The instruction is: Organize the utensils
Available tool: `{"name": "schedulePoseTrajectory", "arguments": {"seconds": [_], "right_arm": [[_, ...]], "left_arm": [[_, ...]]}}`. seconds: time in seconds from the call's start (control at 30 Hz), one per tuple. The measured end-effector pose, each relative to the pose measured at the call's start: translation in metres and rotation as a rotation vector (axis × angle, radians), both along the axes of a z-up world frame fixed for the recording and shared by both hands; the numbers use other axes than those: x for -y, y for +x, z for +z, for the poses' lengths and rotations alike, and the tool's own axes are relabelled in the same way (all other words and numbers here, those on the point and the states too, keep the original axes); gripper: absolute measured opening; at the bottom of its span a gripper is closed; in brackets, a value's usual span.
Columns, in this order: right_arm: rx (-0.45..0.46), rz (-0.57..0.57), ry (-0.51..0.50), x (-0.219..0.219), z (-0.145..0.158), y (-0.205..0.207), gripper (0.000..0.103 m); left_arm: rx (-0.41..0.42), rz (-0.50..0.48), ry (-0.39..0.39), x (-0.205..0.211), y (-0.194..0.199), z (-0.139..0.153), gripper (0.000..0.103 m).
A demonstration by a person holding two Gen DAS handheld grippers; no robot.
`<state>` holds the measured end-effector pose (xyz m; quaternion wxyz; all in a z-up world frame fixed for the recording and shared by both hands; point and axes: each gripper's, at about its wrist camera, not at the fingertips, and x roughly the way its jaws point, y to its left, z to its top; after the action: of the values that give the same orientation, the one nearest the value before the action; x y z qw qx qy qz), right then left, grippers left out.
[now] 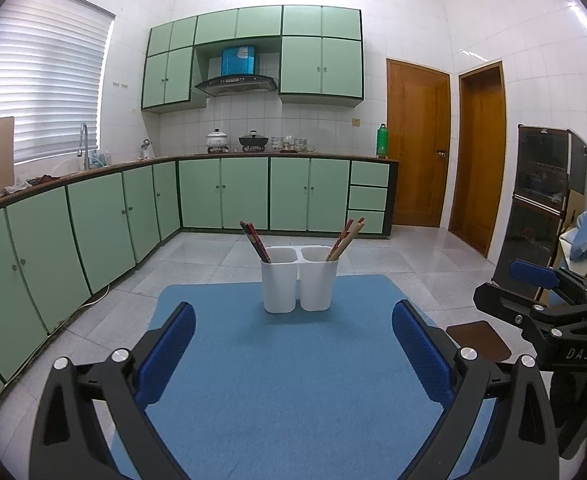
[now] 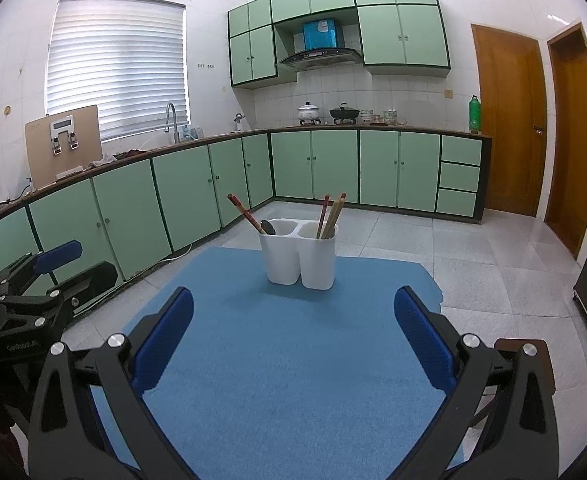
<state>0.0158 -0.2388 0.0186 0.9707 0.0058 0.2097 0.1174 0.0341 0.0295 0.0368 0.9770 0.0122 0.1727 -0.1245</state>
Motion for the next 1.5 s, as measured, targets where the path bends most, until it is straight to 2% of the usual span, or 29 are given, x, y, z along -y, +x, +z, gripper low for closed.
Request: {"name": "schedulePoseTrajectory", "arguments": {"seconds": [1.5], "right_arm": [[-0.019,0.008,-0.001,-0.0015,-0.0042,0.0024,0.097]], "left_arm": [[-0.01,0.008,0.008,-0.0048,0.0012,-0.0005,0.097]]}}
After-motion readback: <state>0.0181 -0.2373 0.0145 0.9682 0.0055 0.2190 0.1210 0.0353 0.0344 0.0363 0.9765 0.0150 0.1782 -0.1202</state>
